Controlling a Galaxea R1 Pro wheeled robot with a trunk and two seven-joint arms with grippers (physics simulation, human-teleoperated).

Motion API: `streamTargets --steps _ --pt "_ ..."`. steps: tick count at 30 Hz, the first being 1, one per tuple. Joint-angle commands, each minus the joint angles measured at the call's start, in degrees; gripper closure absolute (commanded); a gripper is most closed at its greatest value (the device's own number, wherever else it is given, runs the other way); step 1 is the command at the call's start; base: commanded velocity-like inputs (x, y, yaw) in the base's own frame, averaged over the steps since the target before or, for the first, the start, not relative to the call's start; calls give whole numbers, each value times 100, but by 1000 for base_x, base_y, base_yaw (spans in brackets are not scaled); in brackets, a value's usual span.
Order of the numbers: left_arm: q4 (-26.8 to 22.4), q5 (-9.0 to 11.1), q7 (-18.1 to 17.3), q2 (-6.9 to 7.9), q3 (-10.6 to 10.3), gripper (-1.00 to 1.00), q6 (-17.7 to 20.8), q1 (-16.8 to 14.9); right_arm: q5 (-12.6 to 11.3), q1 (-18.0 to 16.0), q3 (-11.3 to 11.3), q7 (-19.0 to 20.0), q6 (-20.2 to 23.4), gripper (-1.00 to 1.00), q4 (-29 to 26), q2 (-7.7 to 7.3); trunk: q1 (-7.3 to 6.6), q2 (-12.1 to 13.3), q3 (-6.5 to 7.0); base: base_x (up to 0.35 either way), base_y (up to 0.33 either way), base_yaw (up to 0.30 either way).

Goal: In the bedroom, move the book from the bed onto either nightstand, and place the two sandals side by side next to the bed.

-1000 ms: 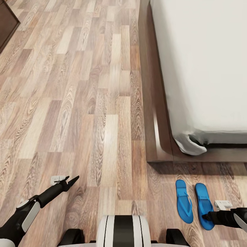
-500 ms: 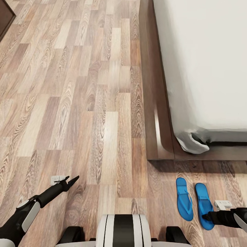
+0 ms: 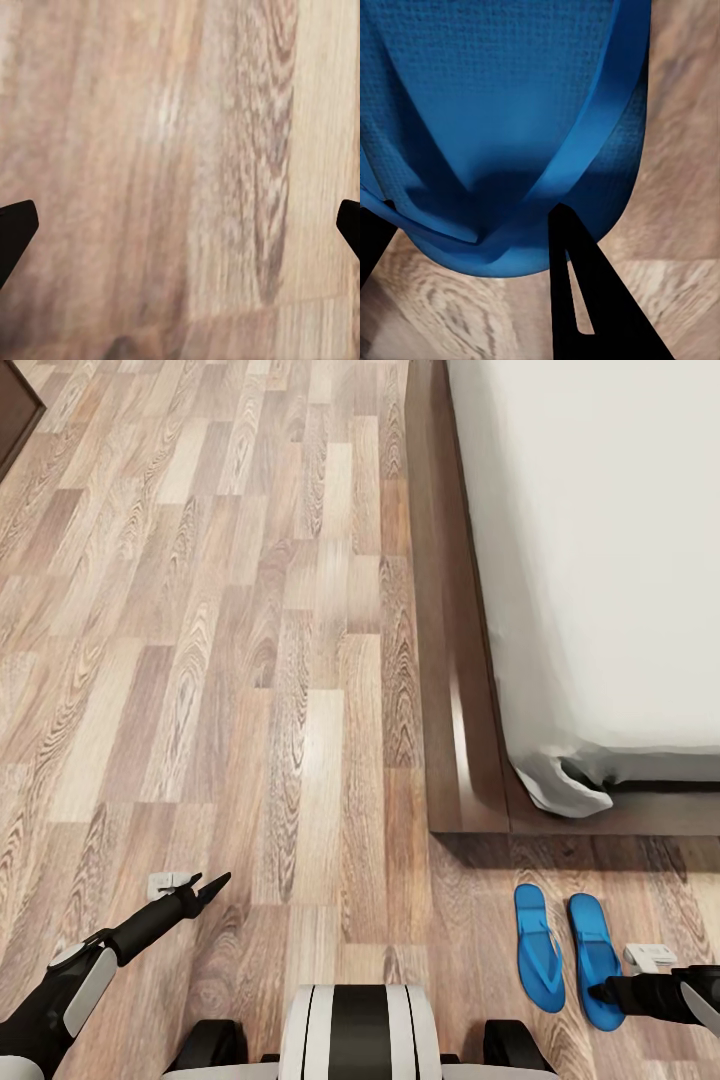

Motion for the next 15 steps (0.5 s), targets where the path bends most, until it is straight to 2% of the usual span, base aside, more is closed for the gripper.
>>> streamTargets --steps 1,5,10,15 --pt "2 45 -25 0 3 -100 42 -2 -22 -5 26 -4 16 100 -5 -7 -1 -1 -3 0 0 0" --pt "2 45 -19 0 3 -100 37 -2 -25 -5 26 -4 16 100 -5 -6 -1 -1 -3 10 0 0" --pt "3 45 -16 0 3 -100 37 -2 -24 -5 26 -5 16 100 -4 -5 -1 -1 -3 132 0 0" --pt "2 45 -16 0 3 -100 42 -2 -22 -5 26 -5 16 100 -5 -5 -1 -1 -3 13 0 0"
